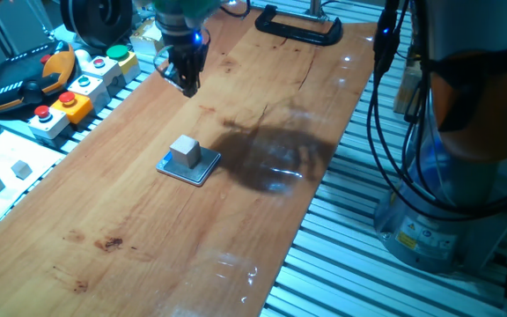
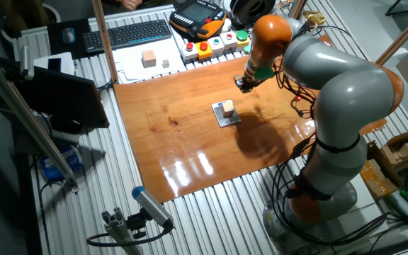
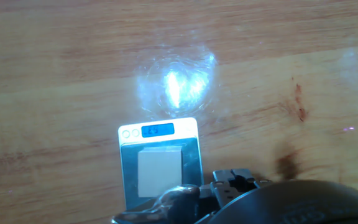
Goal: Place the block on the scale
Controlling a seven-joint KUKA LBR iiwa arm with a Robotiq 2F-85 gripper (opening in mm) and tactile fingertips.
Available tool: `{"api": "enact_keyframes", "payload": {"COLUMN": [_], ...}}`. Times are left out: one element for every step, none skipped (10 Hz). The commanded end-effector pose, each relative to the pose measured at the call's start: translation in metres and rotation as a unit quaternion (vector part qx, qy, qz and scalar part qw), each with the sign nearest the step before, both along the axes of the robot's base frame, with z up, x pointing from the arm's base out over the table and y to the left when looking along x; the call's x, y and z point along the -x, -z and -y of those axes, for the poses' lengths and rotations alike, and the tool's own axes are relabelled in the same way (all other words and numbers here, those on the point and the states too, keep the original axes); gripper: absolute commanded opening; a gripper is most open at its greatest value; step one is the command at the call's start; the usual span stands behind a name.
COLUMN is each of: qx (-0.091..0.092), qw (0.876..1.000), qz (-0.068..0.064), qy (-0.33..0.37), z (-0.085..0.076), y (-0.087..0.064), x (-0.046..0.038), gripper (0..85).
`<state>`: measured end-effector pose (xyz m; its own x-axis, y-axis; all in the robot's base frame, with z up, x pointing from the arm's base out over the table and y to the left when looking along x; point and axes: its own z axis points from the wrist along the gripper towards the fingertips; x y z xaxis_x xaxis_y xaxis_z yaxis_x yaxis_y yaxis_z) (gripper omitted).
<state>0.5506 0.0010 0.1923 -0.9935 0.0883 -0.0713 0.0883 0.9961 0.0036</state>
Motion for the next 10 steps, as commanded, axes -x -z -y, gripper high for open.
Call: {"api": "enact_keyframes", "payload": {"qx": [-0.001, -0.007, -0.010, -0.016, -0.015, -0.014, -0.013, -0.013, -0.013, -0.014], "qw": [1.000, 1.000, 1.000, 0.999, 0.999, 0.999, 0.999, 0.999, 0.999, 0.999], "qz": [-0.004, -0.014, -0.023, -0.027, -0.029, -0.035, -0.039, -0.041, -0.044, -0.046], "qy": [-0.001, 0.001, 0.002, 0.003, 0.003, 0.002, 0.002, 0.001, 0.002, 0.004], "z": [0.0004, -0.0003, -0.0014, -0.0018, -0.0023, -0.0021, -0.0020, -0.0019, -0.0017, -0.0022], "y": [-0.0002, -0.0013, -0.0024, -0.0032, -0.0033, -0.0033, -0.0033, -0.0035, -0.0036, -0.0035], "x": [-0.0001, 0.0018, 0.0043, 0.0063, 0.0074, 0.0073, 0.0072, 0.0074, 0.0074, 0.0078], "gripper": [0.7, 0.7, 0.7, 0.7, 0.7, 0.7, 0.7, 0.7, 0.7, 0.7]}}
